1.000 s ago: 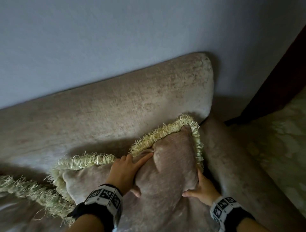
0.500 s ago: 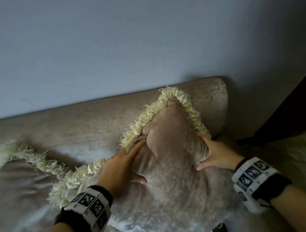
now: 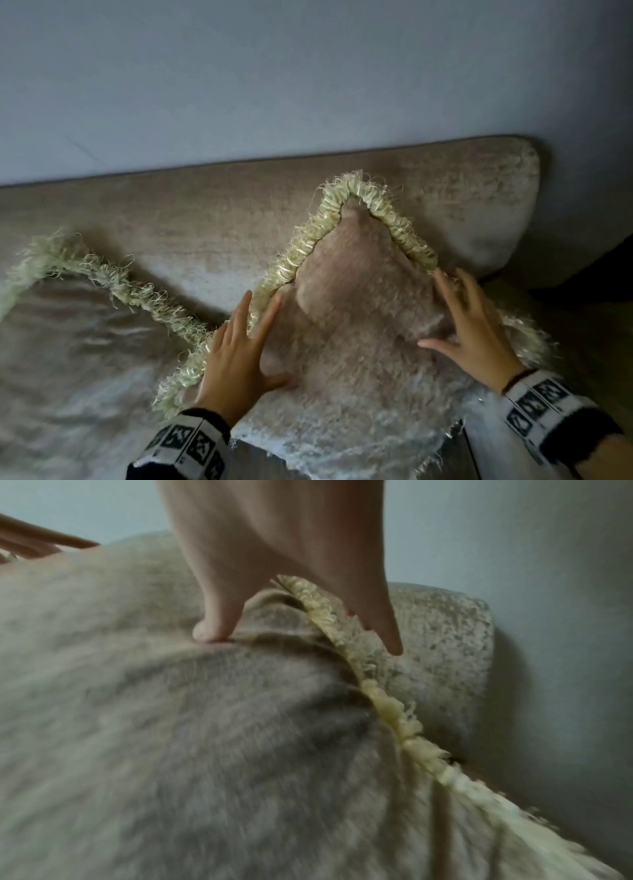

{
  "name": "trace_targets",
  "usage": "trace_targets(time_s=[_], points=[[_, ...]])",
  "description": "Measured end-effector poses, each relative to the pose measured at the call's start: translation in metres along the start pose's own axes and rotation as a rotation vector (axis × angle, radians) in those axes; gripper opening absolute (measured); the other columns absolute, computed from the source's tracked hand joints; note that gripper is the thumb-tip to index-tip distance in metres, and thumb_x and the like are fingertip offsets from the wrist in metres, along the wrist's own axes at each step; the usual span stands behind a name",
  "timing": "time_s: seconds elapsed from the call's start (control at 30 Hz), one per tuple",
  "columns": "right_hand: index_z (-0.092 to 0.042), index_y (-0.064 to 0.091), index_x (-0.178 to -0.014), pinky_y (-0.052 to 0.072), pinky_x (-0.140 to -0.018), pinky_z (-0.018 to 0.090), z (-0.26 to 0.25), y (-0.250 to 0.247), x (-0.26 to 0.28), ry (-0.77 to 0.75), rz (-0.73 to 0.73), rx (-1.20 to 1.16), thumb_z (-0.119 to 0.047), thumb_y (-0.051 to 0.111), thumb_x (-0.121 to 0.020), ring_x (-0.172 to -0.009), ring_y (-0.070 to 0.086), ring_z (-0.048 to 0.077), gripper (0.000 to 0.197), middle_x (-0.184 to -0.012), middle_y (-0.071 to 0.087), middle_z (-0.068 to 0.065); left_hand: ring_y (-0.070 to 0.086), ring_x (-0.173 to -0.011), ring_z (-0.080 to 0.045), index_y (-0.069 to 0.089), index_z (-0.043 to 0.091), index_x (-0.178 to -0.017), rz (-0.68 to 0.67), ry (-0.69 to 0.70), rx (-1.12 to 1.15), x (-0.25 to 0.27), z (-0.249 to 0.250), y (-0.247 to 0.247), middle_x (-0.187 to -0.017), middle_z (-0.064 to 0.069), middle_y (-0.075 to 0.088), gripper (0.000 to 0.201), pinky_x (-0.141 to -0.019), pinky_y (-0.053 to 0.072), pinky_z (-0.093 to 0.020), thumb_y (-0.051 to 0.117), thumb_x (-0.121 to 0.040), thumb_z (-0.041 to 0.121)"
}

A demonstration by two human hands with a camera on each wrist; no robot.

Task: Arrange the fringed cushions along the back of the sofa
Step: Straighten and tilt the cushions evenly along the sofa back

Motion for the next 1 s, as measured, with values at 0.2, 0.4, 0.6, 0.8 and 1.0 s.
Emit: trace_targets(time_s=[0.2, 0.4, 0.6, 0.8, 1.0], points=[[-0.052, -0.039, -0.129, 0.017, -0.116, 0.054, 0.000, 0.027, 0.001, -0.142, -0.193, 0.089, -0.085, 0.051, -0.045, -0.145, -0.009, 0.023, 0.127, -0.146, -0.039, -0.014, 0.025, -0.141, -0.032, -0.014, 0.032, -0.147, 0.043, -0.030, 0.031, 0.002, 0.010, 0.042, -0.154, -0.019, 0.017, 0.132, -0.104, 0.036, -0.051, 0.046, -0.042, 0.088], [-0.043, -0.047, -0.121, 0.014, -0.116, 0.056, -0.010, 0.060, -0.021, -0.051, -0.216, 0.219, -0.071, 0.070, -0.054, -0.146, -0.005, 0.035, 0.138, -0.156, -0.021, 0.016, 0.031, -0.138, -0.033, -0.019, 0.028, -0.146, 0.017, -0.088, -0.079, -0.015, 0.012, 0.064, -0.148, -0.022, 0.034, 0.145, -0.101, 0.042, -0.052, 0.061, -0.038, 0.084], [-0.047, -0.044, -0.125, 0.014, -0.116, 0.055, -0.016, 0.037, -0.003, -0.085, -0.191, 0.132, -0.070, 0.070, -0.056, -0.146, -0.011, 0.027, 0.135, -0.156, -0.024, 0.006, 0.018, -0.143, -0.027, -0.025, 0.040, -0.141, 0.022, -0.088, 0.021, -0.007, 0.005, 0.057, -0.155, -0.014, 0.018, 0.136, -0.108, 0.032, -0.052, 0.062, -0.044, 0.078], [-0.052, -0.038, -0.125, 0.019, -0.115, 0.055, -0.033, 0.022, -0.016, -0.123, -0.195, 0.037, -0.060, 0.076, -0.059, -0.147, -0.010, 0.024, 0.133, -0.155, -0.027, -0.001, 0.019, -0.144, -0.022, -0.012, 0.047, -0.142, -0.069, -0.066, 0.143, -0.003, -0.005, 0.044, -0.159, 0.000, 0.004, 0.124, -0.108, 0.036, -0.047, 0.071, -0.053, 0.069], [-0.042, -0.035, -0.129, 0.031, -0.110, 0.051, -0.033, 0.032, -0.023, -0.060, -0.216, 0.142, -0.061, 0.073, -0.063, -0.147, -0.001, 0.029, 0.129, -0.158, -0.020, 0.007, 0.025, -0.142, -0.023, -0.010, 0.046, -0.143, -0.054, -0.165, 0.122, 0.001, -0.001, 0.045, -0.158, 0.001, 0.010, 0.116, -0.107, 0.035, -0.049, 0.071, -0.062, 0.061]])
Point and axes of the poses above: each hand's wrist, its own x-axis away from the middle knuckle, its own y-axis out of the palm, z = x × y, the point moved 8 cm from there along -x, towards the middle knuckle
